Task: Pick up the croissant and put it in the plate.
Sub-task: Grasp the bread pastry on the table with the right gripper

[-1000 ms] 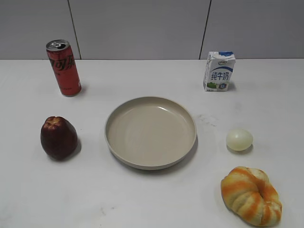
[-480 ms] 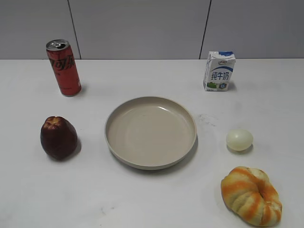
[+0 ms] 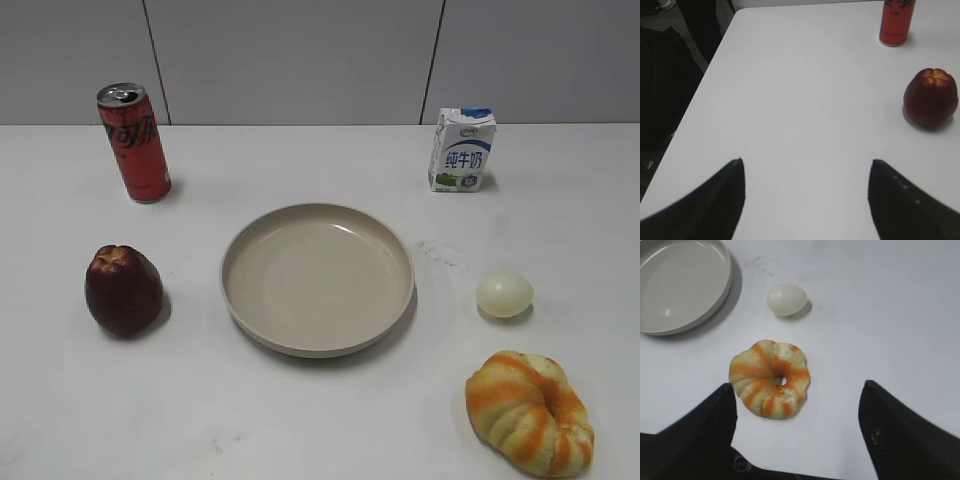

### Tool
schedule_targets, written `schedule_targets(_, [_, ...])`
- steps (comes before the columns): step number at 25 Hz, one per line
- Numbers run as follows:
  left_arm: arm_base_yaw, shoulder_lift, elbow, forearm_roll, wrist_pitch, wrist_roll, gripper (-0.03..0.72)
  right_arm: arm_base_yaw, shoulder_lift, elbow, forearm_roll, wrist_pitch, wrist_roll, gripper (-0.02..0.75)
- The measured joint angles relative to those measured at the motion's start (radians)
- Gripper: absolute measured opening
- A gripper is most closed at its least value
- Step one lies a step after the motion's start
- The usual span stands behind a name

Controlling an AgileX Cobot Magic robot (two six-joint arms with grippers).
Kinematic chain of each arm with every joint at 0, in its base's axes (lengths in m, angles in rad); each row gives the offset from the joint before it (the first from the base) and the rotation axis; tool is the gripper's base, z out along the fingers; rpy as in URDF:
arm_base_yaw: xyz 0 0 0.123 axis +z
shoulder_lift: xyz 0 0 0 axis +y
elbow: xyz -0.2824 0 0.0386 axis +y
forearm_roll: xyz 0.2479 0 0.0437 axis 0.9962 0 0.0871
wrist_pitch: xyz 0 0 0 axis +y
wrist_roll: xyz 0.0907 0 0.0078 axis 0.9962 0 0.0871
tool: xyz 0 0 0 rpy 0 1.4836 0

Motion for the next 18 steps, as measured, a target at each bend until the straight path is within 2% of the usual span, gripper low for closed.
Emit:
schedule_targets(5, [0.0, 0.0, 0.0, 0.0, 0.0, 0.0, 0.584, 0.041, 0.189, -0.012, 0.061, -0.013, 0.001, 0.571])
schedule_targets(11, [0.0, 0.0, 0.0, 0.0, 0.0, 0.0, 0.584, 0.133, 0.459, -0.058, 0.064, 0.026, -0.017, 0.571])
schedule_targets(18, [0.0, 0.0, 0.0, 0.0, 0.0, 0.0, 0.584, 0.335, 0.743, -0.067, 0.063, -0.083, 0.011, 0.571])
